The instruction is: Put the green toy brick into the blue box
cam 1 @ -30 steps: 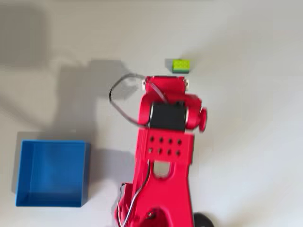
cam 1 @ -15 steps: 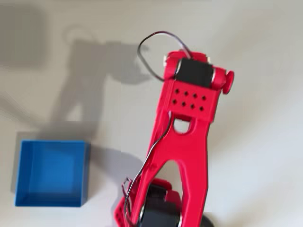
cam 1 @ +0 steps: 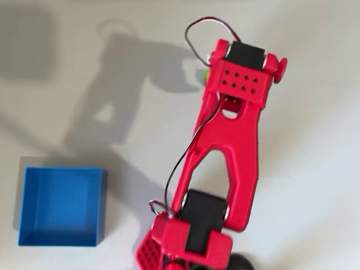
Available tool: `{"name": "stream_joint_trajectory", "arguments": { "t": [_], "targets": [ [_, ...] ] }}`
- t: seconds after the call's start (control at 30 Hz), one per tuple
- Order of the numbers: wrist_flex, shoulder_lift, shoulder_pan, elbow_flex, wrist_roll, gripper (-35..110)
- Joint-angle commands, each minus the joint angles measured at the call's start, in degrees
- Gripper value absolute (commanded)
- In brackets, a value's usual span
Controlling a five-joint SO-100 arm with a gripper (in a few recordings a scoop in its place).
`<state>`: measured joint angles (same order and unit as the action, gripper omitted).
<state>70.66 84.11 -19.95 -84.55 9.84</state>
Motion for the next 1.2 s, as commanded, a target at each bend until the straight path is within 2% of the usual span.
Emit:
{"name": "stream_joint_trajectory", "arguments": {
  "t": [0.0,0.4,1.17],
  "targets": [
    [1.05,-2.29,-0.09,6.77,1.41,28],
    [1.05,-14.59,0.53,15.91,2.20,26],
    [-1.58,-23.73,1.67,22.24,1.32,8]
  ]
}}
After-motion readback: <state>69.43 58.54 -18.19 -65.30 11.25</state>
